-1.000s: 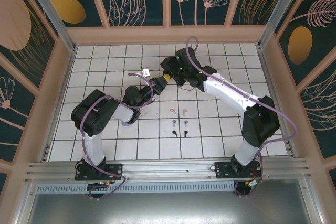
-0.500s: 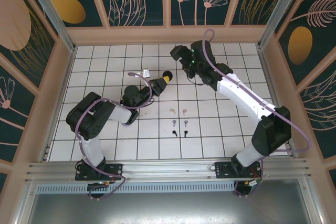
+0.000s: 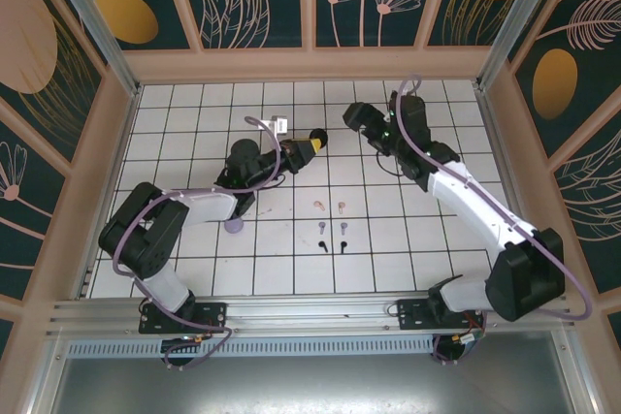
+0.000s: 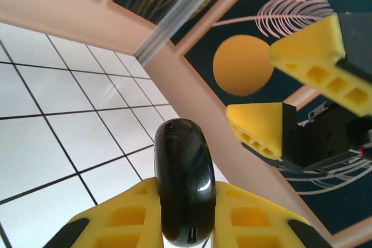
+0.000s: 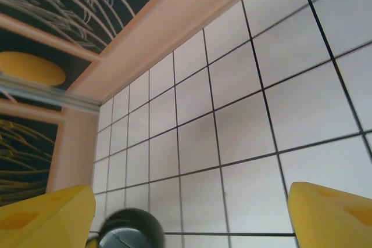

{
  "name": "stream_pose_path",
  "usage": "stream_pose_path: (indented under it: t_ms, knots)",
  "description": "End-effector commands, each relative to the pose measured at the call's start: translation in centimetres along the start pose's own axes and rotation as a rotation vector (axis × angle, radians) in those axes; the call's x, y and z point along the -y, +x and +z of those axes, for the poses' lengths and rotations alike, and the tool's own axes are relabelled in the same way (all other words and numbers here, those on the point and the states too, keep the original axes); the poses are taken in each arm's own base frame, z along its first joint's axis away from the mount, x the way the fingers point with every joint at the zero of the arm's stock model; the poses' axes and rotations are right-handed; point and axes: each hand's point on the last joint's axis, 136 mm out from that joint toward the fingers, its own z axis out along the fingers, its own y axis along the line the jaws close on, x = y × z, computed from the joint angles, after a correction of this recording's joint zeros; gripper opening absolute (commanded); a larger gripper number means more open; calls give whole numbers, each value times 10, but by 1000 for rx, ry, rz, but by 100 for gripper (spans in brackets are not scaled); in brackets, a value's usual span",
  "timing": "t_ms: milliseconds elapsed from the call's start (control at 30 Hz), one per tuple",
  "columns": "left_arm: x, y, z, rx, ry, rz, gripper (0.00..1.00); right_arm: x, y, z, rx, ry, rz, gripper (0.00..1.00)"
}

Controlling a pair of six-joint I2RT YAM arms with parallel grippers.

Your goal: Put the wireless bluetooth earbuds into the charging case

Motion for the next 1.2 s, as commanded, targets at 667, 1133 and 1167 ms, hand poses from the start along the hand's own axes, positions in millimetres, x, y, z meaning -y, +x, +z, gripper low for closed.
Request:
stream_pose_path:
  t_ms: [667, 1133, 1167]
  knots:
    - [63, 22, 6, -288, 311, 70, 0, -17, 65, -49, -207, -454, -431, 85]
    - [72, 21, 6, -306, 356, 71, 0, -2, 69, -33, -223, -411, -407, 83]
    - [73, 20, 6, -305, 359, 72, 0, 0, 68, -32, -221, -404, -404, 83]
